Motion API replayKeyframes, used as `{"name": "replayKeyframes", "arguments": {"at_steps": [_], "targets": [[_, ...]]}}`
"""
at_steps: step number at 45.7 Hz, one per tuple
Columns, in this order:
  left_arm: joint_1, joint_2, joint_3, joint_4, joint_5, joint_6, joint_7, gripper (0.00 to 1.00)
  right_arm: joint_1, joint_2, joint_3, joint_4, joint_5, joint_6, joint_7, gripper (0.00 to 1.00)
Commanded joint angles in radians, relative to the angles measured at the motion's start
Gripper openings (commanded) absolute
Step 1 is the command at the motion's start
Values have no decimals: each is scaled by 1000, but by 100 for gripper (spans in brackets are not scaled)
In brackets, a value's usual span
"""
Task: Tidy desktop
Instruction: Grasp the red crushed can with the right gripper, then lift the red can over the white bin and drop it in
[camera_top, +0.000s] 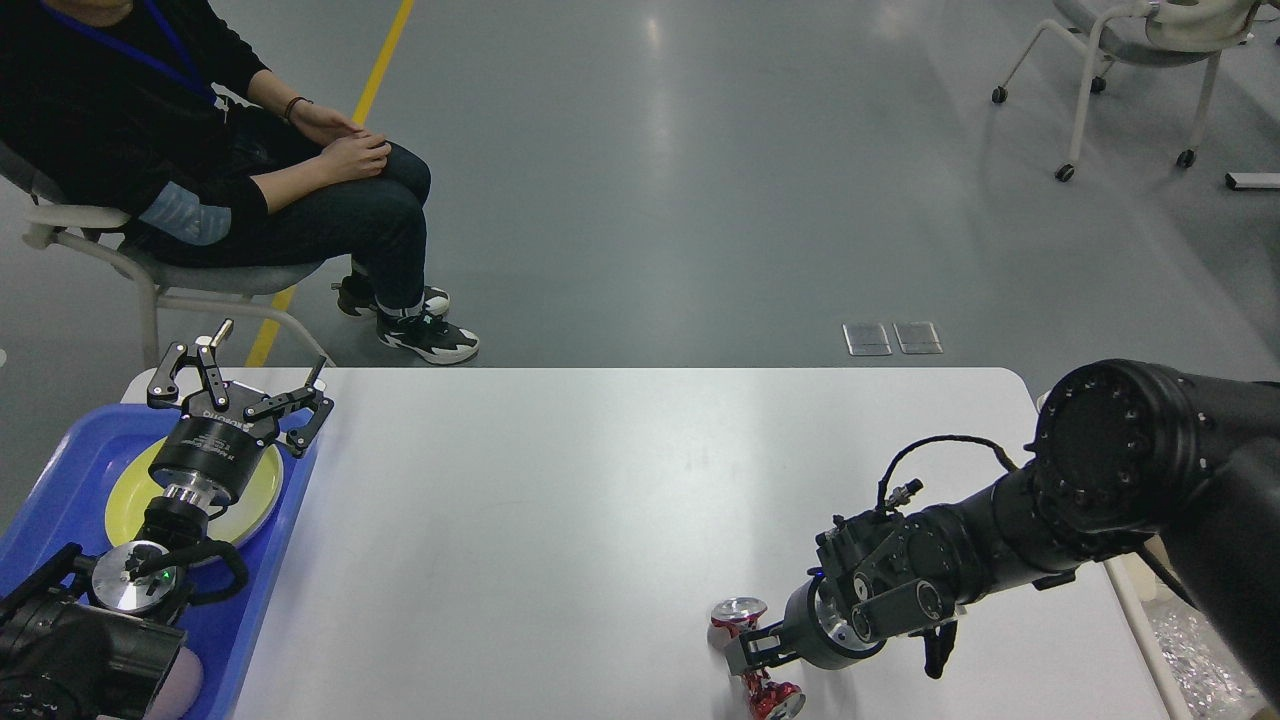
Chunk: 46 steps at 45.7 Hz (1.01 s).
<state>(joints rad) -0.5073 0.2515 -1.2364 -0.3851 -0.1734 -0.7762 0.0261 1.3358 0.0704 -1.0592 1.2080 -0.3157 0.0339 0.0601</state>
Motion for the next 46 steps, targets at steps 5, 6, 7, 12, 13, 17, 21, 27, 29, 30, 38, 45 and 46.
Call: {"name": "replayKeyframes", "arguments": {"at_steps": [5, 6, 7, 12, 13, 17, 21, 27, 29, 30, 38, 45, 46], "targets": [[0, 0, 0, 2, 0, 0, 0, 97, 11, 0, 1, 2, 0, 1, 0, 52], [0, 0, 0, 0, 0, 0, 0, 97, 14, 0, 1, 4, 0, 1, 0, 49], [1, 0, 0, 0, 0, 0, 0, 96, 16, 0, 1, 4, 0, 1, 1, 46], [0, 0, 0, 0, 0, 0, 0, 97, 19, 0, 1, 4, 0, 1, 1, 23], [0, 0, 0, 0, 0, 0, 0, 96, 19, -1, -1, 4, 0, 1, 1, 17], [0, 0, 0, 0, -2, 0, 0, 96, 20, -3, -4, 2, 0, 1, 1, 5], [1, 0, 0, 0, 0, 0, 0, 97, 34, -8, -8, 5, -20, 4, 1, 0], [0, 0, 0, 0, 0, 0, 0, 97, 48, -12, -10, 8, -72, 4, 1, 0], [1, 0, 0, 0, 0, 0, 0, 97, 54, -17, -10, 10, -78, 4, 1, 0], [1, 0, 0, 0, 0, 0, 0, 97, 59, -18, -10, 11, -78, 6, 1, 0], [0, 0, 0, 0, 0, 0, 0, 97, 161, -92, -7, 44, -78, 15, 6, 0], [1, 0, 0, 0, 0, 0, 0, 97, 331, -247, -5, 87, -77, 34, 9, 0], [1, 0, 0, 0, 0, 0, 0, 97, 353, -273, -5, 87, -77, 46, 9, 0]]}}
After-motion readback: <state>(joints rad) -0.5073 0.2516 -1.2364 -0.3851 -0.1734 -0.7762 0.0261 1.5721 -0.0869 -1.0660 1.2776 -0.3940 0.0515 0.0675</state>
